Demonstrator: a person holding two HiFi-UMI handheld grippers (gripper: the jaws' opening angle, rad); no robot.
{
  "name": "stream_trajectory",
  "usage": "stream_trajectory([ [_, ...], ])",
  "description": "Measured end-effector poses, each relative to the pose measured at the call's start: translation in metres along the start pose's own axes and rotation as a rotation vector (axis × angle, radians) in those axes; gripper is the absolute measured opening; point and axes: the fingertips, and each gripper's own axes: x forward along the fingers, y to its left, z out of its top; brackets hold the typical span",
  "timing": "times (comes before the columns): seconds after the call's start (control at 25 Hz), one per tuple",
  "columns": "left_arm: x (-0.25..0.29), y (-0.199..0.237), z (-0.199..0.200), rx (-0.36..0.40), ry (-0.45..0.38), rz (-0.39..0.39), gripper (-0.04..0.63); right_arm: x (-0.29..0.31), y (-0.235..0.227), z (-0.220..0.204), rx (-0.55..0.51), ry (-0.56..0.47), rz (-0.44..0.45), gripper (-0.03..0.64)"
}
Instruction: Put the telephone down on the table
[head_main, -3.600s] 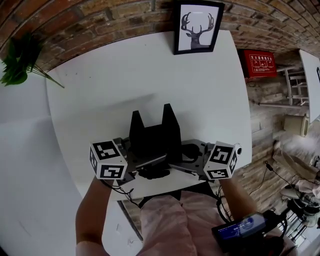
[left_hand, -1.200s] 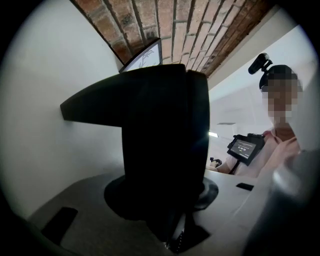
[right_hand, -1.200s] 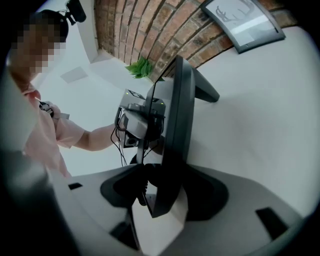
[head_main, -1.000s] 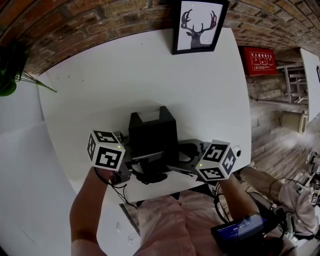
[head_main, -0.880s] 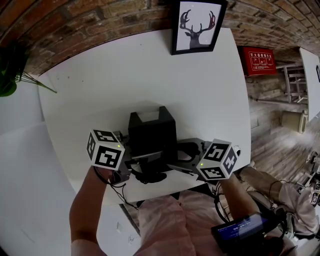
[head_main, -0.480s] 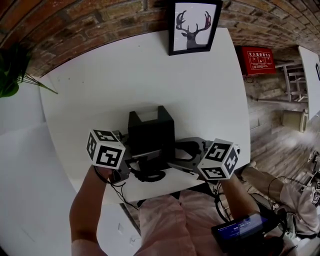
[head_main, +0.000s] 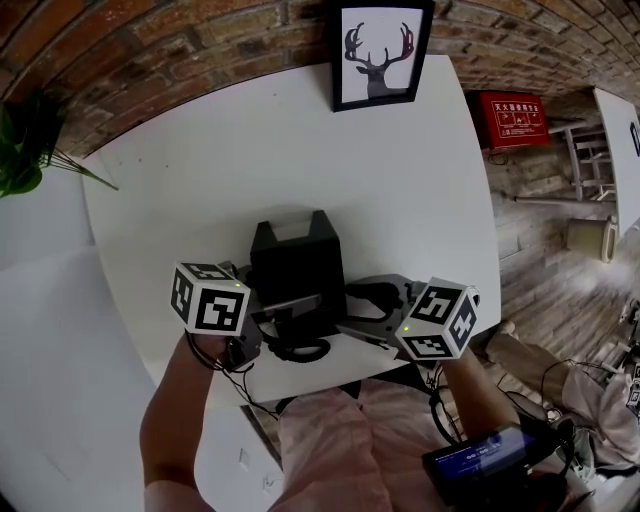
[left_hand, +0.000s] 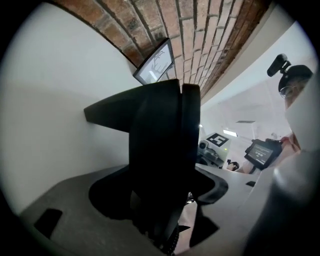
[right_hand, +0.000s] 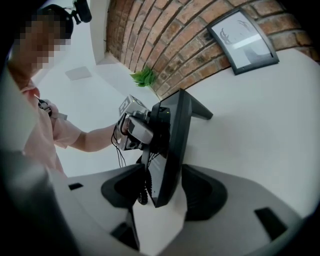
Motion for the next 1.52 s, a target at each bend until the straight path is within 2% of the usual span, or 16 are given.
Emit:
stream_trajectory([
  [0.16, -0.005, 0.005, 0.002, -0.021, -0.027, 0.05, 0.34, 0.0, 0.003, 0.001, -0.007, -0.008, 0.002, 0.238],
  [0.44, -0.025, -0.005, -0.004, 0.031, -0.074, 0.101, 0.357, -0.01, 0.002, 0.007, -0.035, -0.064, -0.046, 0.238],
  [0.64, -0.053, -0.004, -0.028, 0.076, -0.119, 0.241, 0.36, -0.026, 0.006, 0.016, -0.072, -0.13, -0.087, 0.241],
  [0.72, -0.07, -0.015, -0.031, 0.075, -0.214, 0.285, 0.36, -0.038, 0.01, 0.021, -0.098, -0.166, -0.108, 0.241],
  [0.8, -0.089, -0.035, -0.026, 0.099, -0.363, 0.341, 0.35, -0.054, 0.017, 0.028, -0.128, -0.217, -0.134, 0.239],
  [0.84, -0.098, -0.049, -0.022, 0.128, -0.445, 0.376, 0.309, -0.064, 0.021, 0.032, -0.15, -0.247, -0.146, 0.238],
  [0.92, -0.115, -0.084, -0.01, 0.214, -0.608, 0.452, 0.252, -0.085, 0.034, 0.045, -0.207, -0.316, -0.166, 0.224],
  [1.0, -0.129, -0.126, 0.003, 0.313, -0.773, 0.531, 0.166, -0.106, 0.05, 0.062, -0.278, -0.399, -0.18, 0.202],
  [1.04, -0.136, -0.147, 0.009, 0.362, -0.851, 0.569, 0.156, -0.118, 0.059, 0.072, -0.32, -0.441, -0.19, 0.196],
  [1.12, -0.148, -0.191, 0.013, 0.441, -0.984, 0.648, 0.096, -0.143, 0.083, 0.087, -0.4, -0.518, -0.224, 0.168],
  [1.32, -0.16, -0.287, 0.013, 0.618, -1.212, 0.842, 0.006, -0.205, 0.141, 0.107, -0.609, -0.696, -0.344, 0.055],
  [1.36, -0.16, -0.302, 0.014, 0.655, -1.245, 0.874, 0.005, -0.215, 0.15, 0.111, -0.65, -0.726, -0.362, 0.041],
  [1.44, -0.155, -0.327, 0.012, 0.716, -1.277, 0.942, 0.005, -0.23, 0.167, 0.111, -0.707, -0.766, -0.391, 0.007],
  [1.52, -0.149, -0.344, 0.009, 0.773, -1.284, 1.018, 0.005, -0.241, 0.179, 0.106, -0.743, -0.791, -0.416, 0.006],
])
